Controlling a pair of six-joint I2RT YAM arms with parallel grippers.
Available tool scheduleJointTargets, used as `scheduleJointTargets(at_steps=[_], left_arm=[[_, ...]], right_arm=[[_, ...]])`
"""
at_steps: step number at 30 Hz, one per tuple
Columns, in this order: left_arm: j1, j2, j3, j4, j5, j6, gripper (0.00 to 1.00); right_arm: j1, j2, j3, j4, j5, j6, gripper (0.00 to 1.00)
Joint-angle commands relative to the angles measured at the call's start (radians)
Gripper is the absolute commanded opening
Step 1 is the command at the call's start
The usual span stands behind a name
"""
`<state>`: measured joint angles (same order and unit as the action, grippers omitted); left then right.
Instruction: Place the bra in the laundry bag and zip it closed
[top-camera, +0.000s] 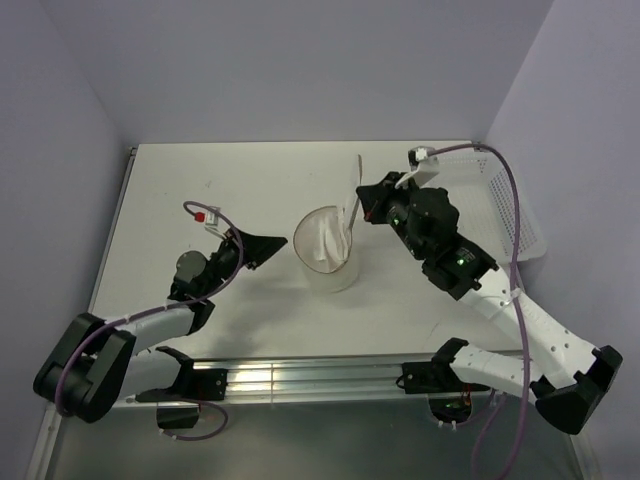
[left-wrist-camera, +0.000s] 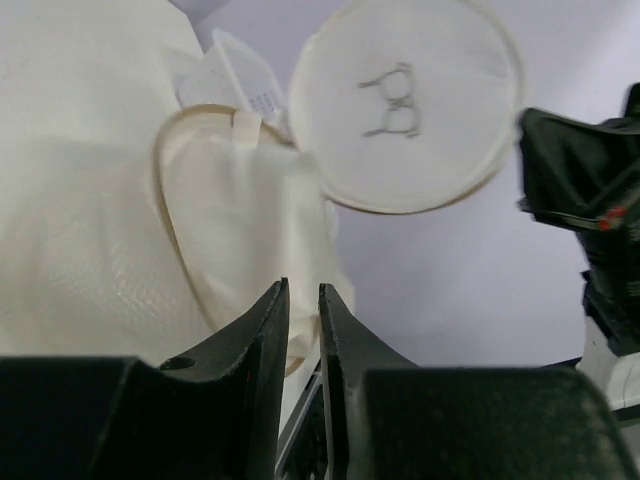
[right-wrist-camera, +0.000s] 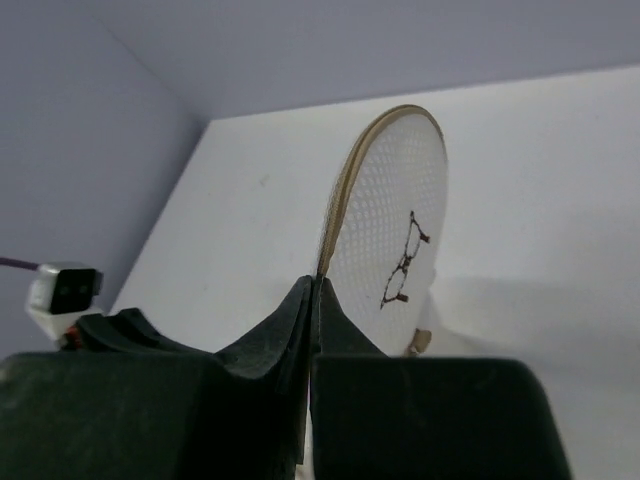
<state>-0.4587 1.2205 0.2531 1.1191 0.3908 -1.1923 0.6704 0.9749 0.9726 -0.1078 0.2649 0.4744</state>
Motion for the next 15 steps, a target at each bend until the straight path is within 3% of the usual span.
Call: scheduleJointTargets(at_steps=[1,4,5,8,12,14,15], left_arm=[[0.000,-0.070,0.047,-0.149,-0.070,0.034,0.25],[-0.005,-0.079,0.017,-0.169,-0.087,0.057,0.20],[-0.005,-0.073,0.006,-0.162,-0.089,0.059,0.10],[-0.003,-0.033,-0.011,-0.131,-0.069,0.060,0.00],[-0.005,-0.057,0.044,-0.255,-0.075,0.140,0.00],[-0.011,-0.094,0.095,-0.373,-0.142,0.189,0.02],[-0.015,-0.096,0.156,-0.531,-0.170,0.251,0.16]], right_arm=[[0.070,0.041,0.190,-0.162,0.031,-0.092,0.00],[0.100,0.082,0.200,-0.165,0.002,-0.097,0.00],[0.100,0.093,0.198,-0.168,0.011,-0.105,0.00],[0.100,0.102,0.244,-0.168,0.019,-0.141,0.00],[0.078,0.119,0.278,-0.193,0.040,-0.157,0.00],[0.020,0.110,0.198,-0.147,-0.050,-0.119,0.00],[0.005,0.105,0.178,-0.138,-0.078,-0.090,0.00]])
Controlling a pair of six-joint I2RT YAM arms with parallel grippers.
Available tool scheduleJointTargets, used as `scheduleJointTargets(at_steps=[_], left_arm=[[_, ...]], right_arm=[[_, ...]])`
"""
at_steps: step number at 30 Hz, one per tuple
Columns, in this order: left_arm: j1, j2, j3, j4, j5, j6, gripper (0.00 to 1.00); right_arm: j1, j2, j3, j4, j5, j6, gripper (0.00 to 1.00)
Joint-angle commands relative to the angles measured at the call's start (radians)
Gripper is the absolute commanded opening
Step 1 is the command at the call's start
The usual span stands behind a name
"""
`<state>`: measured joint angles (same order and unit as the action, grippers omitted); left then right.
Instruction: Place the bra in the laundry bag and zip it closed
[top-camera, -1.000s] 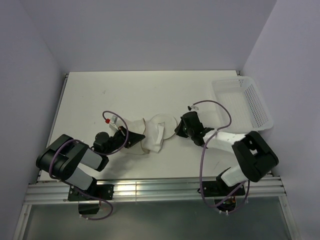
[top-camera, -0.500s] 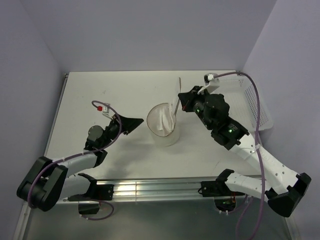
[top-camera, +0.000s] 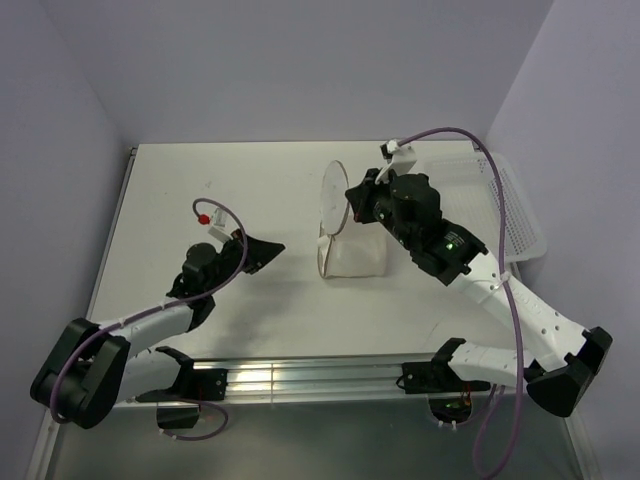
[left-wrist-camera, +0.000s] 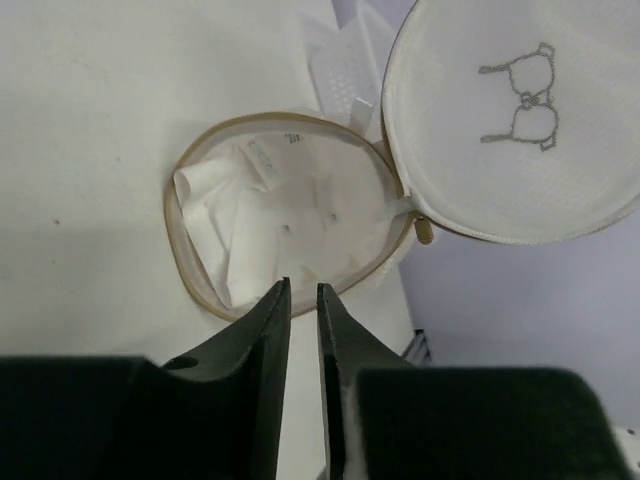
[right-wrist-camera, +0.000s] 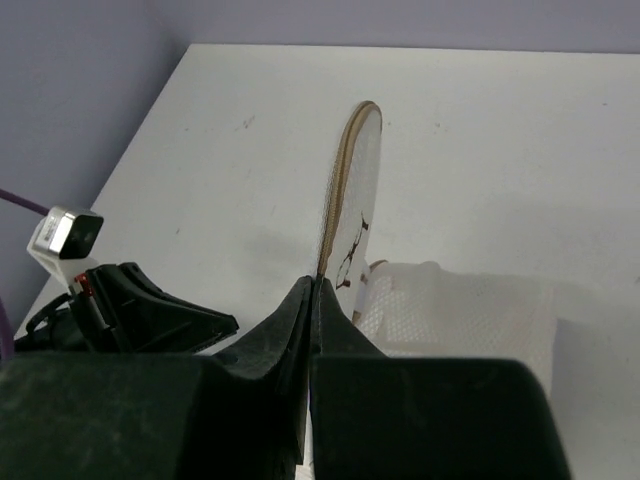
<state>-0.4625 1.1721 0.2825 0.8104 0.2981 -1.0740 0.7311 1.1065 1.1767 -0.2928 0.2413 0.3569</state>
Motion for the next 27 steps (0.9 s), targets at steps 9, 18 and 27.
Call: scheduleJointTargets(at_steps=[9,18,27], left_arm=[[-0.080,0.306,0.222,-0.240,0.024,0.135,0.42],[-0.272,0.469,0.284,-0.182,-0.086,0.008,0.51],[-0.288,0.583,0.161,0.132,-0.177,-0.219,0.50]], right_arm=[[-0.098,-0.053,-0.042,0.103,-0.135,0.063,0.00],[-0.111,-0.057,-0.084,0.130,-0.157,0.083,0.00],[-0.113,-0.085,-0.103,0.133,-0.160,0.082,0.00]])
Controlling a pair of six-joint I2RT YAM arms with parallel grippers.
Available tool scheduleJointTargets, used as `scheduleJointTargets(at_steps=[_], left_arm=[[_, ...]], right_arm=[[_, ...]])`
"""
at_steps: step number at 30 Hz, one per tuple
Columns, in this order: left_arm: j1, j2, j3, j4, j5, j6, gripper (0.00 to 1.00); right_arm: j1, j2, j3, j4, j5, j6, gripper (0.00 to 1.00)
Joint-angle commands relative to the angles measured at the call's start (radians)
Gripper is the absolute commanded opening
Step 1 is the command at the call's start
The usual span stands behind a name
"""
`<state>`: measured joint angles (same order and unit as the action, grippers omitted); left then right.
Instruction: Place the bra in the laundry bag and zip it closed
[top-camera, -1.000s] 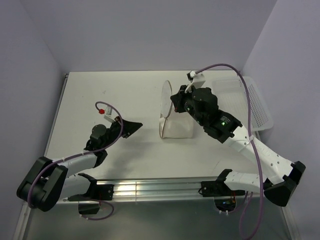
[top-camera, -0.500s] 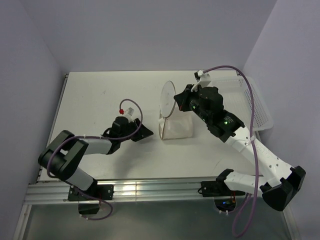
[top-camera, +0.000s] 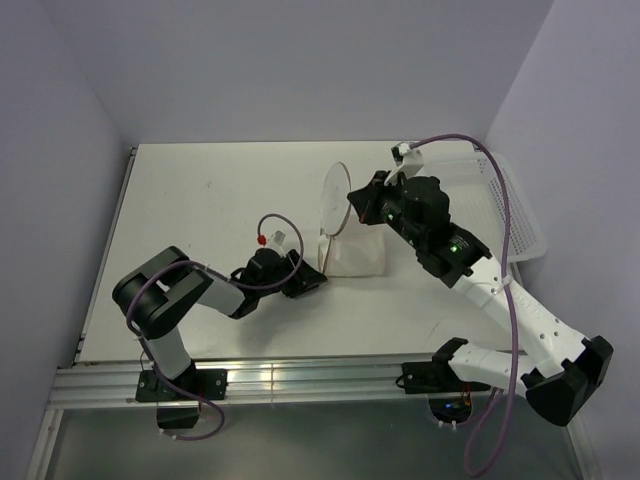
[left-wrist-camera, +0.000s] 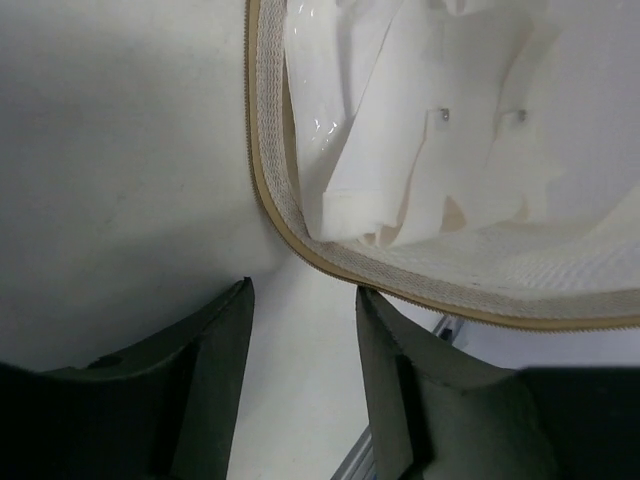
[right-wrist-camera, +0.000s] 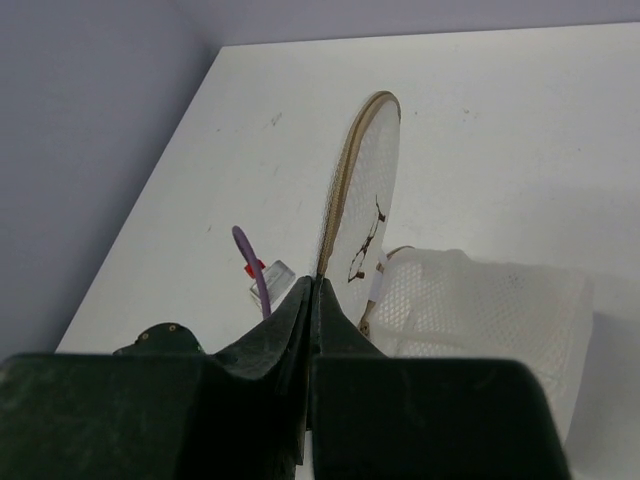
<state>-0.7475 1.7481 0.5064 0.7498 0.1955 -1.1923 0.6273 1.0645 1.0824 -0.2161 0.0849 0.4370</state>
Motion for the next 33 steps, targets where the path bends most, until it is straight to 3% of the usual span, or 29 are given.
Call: scheduleJointTargets(at_steps=[1,5,9,13,18,22,29,33], left_arm=[[-0.006,0.004,-0.077,0.227,-0.093,-0.108,0.53],[-0.010,-0.037,-0.143,0.329,-0.134,-0.119,0.59],[-0.012,-0.058,-0.181,0.307,-0.179,-0.156,0.60],[-0.006,0.005,-0.117,0.257,-0.160,-0.200,0.59],[0.002,0.053,0.013,0.117,-0.188,-0.161,0.45],[0.002,0.073,0.121,-0.085,-0.255,-0.057,0.31],[0.002,0.102,0.224,-0.266,-0.327,0.031,0.30],[-0.001,0.074,0.208,-0.320,-0.404,0.077,0.31]], right_arm=[[-0.011,-0.044,-0.013,0.054,-0.002,0.000,0.00],[-0.018,-0.049,-0.019,0.052,-0.004,0.000,0.00],[-0.023,-0.047,-0.026,0.060,-0.011,0.005,0.00],[-0.024,-0.051,-0.030,0.067,-0.020,0.012,0.00],[-0.026,-0.057,-0.041,0.072,-0.037,0.017,0.00],[-0.024,-0.070,-0.047,0.084,-0.047,0.022,0.00],[-0.026,-0.090,-0.058,0.089,-0.048,0.019,0.00],[-0.031,-0.097,-0.059,0.089,-0.051,0.016,0.00]])
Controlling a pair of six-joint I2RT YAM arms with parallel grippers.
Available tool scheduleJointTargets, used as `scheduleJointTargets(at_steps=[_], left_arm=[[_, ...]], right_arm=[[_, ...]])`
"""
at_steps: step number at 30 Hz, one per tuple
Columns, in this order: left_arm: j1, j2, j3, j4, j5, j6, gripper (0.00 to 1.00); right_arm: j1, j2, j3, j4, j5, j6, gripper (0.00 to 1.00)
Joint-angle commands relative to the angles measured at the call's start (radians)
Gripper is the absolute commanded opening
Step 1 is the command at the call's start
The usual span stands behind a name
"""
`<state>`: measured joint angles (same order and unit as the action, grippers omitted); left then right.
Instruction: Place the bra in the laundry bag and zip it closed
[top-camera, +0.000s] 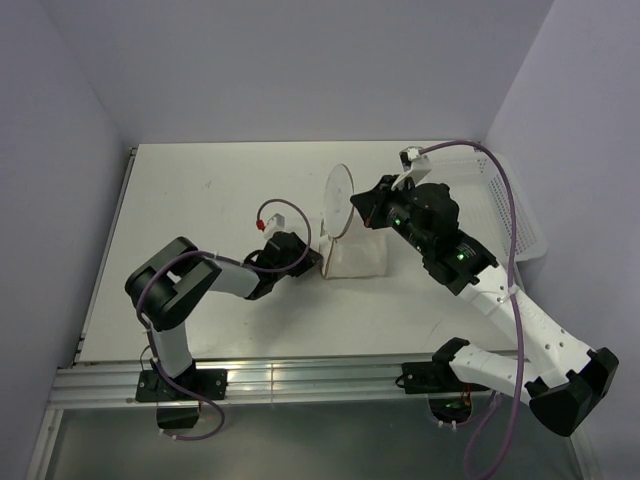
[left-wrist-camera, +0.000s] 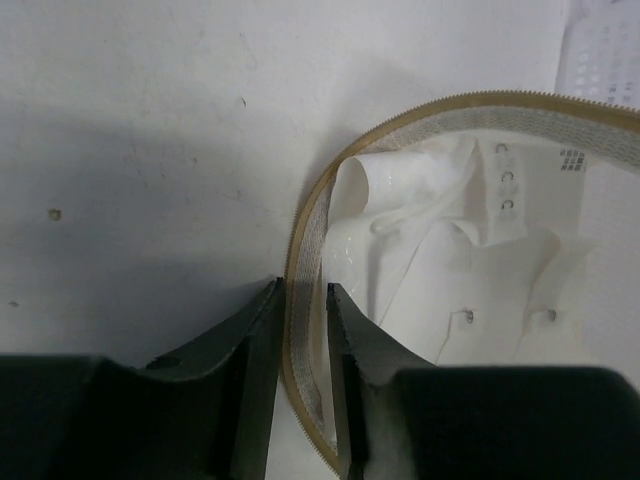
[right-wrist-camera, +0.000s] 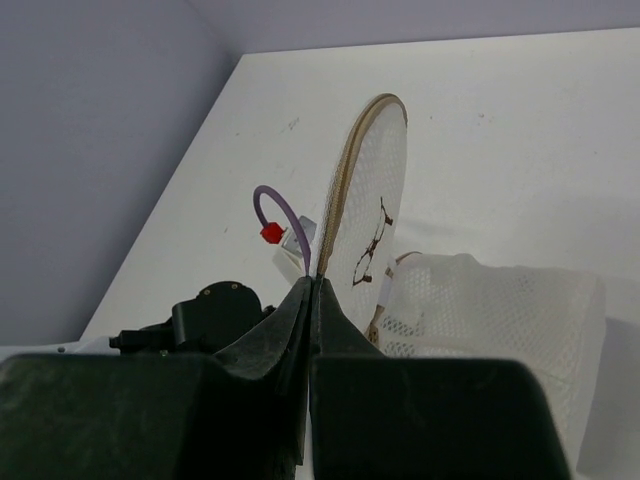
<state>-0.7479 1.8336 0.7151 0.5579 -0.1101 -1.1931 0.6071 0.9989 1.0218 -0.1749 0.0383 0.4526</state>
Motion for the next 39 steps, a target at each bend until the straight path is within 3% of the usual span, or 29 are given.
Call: scheduleJointTargets(at_steps=[1,5,10,15,17,20,26,34,37,39], left_arm=[[-0.002,-0.023,-0.003,-0.134,-0.114,0.101,0.32],[-0.005,0.007,0.073,-0.194,-0.120,0.191,0.37],[-0.019,0.081,0.168,-0.273,-0.109,0.293,0.30],[-0.036,0.115,0.164,-0.220,-0.040,0.299,0.25],[-0.041,0.125,0.170,-0.231,-0.037,0.299,0.18],[-0.041,0.116,0.159,-0.234,-0.052,0.294,0.00],[-0.039,0.021,0.127,-0.228,-0.128,0.309,0.00],[-0.007,-0.249,0.029,-0.239,-0.142,0.334,0.00],[-0.004,-0.234,0.070,-0.325,-0.033,0.359,0.02],[-0.008,-0.205,0.058,-0.345,0.053,0.336,0.11]], right_arm=[[-0.015,-0.031,0.003,0.048,-0.006,0.000,0.00],[-0.027,-0.031,0.000,0.058,-0.023,0.006,0.00],[-0.036,-0.036,-0.005,0.058,-0.029,0.011,0.00],[-0.046,-0.032,-0.006,0.063,-0.034,0.009,0.00],[-0.050,-0.037,-0.008,0.063,-0.034,0.008,0.00],[-0.058,-0.043,-0.014,0.066,-0.034,0.009,0.00],[-0.067,-0.054,-0.023,0.063,-0.034,0.008,0.00],[-0.075,-0.065,-0.038,0.072,-0.029,0.021,0.00],[-0.076,-0.057,-0.045,0.097,-0.057,0.038,0.00],[-0.076,-0.054,-0.039,0.101,-0.049,0.041,0.00]])
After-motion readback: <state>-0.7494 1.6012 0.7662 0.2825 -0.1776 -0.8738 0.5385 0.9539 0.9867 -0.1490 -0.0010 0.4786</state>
